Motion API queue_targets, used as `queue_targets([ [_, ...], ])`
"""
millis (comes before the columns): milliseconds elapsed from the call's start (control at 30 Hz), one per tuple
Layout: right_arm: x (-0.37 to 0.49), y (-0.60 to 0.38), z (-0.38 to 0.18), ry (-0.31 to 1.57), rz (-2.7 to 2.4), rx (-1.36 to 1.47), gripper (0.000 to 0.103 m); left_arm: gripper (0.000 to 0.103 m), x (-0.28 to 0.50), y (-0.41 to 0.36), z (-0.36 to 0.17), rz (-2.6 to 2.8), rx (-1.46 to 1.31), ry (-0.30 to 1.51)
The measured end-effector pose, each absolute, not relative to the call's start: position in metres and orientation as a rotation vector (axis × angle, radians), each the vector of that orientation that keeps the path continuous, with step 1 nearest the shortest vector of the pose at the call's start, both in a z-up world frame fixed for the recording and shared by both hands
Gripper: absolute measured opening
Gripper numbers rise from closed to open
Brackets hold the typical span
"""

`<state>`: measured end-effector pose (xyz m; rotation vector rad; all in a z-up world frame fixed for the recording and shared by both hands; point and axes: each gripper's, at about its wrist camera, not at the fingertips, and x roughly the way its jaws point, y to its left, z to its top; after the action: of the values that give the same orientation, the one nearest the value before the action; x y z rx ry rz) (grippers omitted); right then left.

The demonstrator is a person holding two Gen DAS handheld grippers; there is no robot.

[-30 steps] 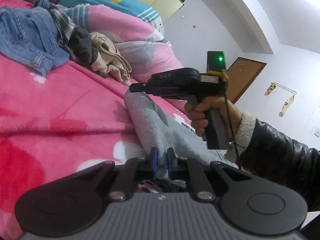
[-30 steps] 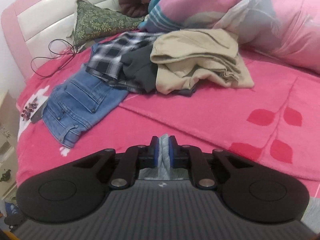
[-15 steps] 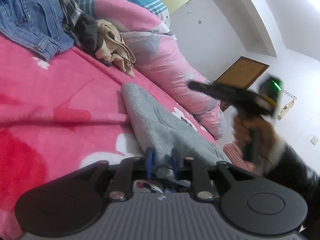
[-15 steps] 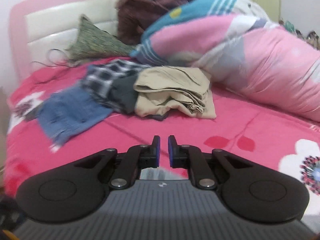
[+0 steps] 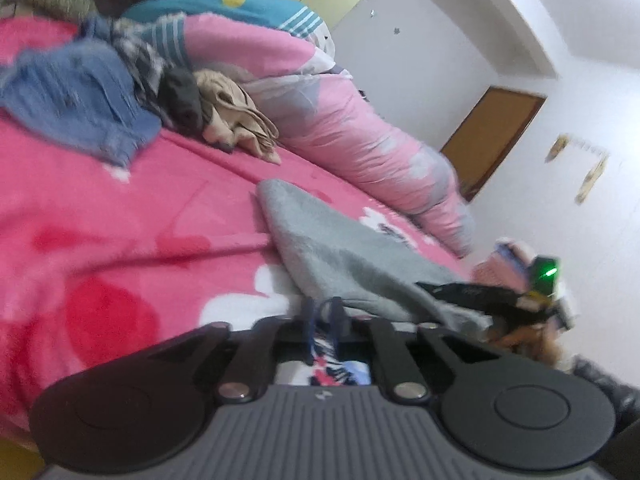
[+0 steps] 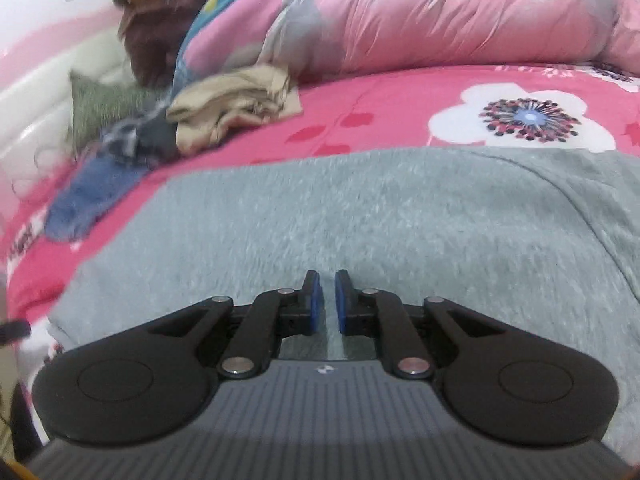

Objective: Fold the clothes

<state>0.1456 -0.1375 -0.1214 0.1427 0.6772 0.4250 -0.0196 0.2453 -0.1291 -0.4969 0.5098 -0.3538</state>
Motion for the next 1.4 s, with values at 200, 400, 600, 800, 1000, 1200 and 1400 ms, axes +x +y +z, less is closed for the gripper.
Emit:
queue_targets([
  [200, 0.121, -0.141, -0.105, 0.605, 0.451, 0.166, 0.015, 0.045, -0.013, 0.201, -0.111, -0.320, -0.294, 0.469],
  [400, 0.085, -0.150, -0.098, 0.588, 0.457, 0.140, 0.050, 0.059, -0.001, 0.160, -0.097, -0.374, -0.174, 0.436],
  [600, 0.074, -0.165, -0.102, 0.596, 0.400, 0.171, 0.051, 0.056, 0.018, 0.137, -0.103, -0.367, -0.118, 0.478],
  [800, 0.078, -0.175, -0.107, 0.639, 0.330, 0.220, 0.051, 0.048, 0.028, 0.136, -0.120, -0.331, -0.110, 0.588],
  [1000, 0.083, -0.183, -0.115, 0.677, 0.293, 0.293, 0.051, 0.047, 0.027, 0.144, -0.126, -0.326, -0.138, 0.603],
  [1200, 0.083, -0.181, -0.115, 0.686, 0.287, 0.293, 0.051, 0.048, 0.026, 0.142, -0.125, -0.326, -0.142, 0.603],
  [1400, 0.082, -0.181, -0.116, 0.690, 0.286, 0.293, 0.051, 0.050, 0.026, 0.142, -0.126, -0.328, -0.145, 0.602],
])
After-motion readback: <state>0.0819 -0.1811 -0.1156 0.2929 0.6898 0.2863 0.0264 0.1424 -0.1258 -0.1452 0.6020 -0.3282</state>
